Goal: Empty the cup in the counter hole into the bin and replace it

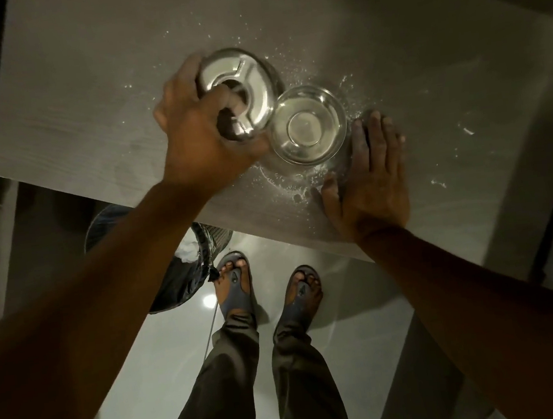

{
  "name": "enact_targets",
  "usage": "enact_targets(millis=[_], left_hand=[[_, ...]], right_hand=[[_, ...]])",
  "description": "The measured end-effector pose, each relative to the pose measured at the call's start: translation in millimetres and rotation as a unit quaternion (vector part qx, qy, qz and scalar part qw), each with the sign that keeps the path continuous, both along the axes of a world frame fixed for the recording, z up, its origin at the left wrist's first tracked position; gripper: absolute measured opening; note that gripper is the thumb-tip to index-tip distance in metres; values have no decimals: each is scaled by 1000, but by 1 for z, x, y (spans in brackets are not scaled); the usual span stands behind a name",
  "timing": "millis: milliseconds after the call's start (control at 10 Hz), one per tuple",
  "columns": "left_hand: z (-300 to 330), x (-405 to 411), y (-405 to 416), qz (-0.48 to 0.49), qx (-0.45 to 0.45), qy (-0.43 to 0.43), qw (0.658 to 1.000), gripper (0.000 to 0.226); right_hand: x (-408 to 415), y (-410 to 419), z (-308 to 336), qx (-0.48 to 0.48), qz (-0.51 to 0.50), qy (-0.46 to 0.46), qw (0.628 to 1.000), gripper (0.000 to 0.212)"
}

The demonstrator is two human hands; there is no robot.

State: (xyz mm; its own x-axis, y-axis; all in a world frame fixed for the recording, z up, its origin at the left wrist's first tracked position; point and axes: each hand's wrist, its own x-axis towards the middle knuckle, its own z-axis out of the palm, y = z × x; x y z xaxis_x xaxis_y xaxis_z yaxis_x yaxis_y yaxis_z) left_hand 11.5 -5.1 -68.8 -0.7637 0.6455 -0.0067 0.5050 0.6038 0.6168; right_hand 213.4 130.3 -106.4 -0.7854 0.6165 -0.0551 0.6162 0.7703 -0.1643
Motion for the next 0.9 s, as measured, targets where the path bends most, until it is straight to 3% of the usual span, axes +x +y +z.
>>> enact_targets(millis=[200,300,700,800,900], left_hand=[[17,33,38,-113,-5,-17,993,101],[13,36,45,-138,-40,-31,989,109],[5,35,43,-174,-96,-46,979,120],[19,29,30,-173,-93,-50,979,113],[44,27,16,-196,-113,-17,974,110]], right_hand=[[1,0,-1,1,3,4,1000,82],[1,0,-1,-3,0,4,1000,82],[1,1,4,-44,1,-35,998,84],[-6,10,27,-126,-21,-27,991,84],[-15,10,66,-140,-34,11,990,84]])
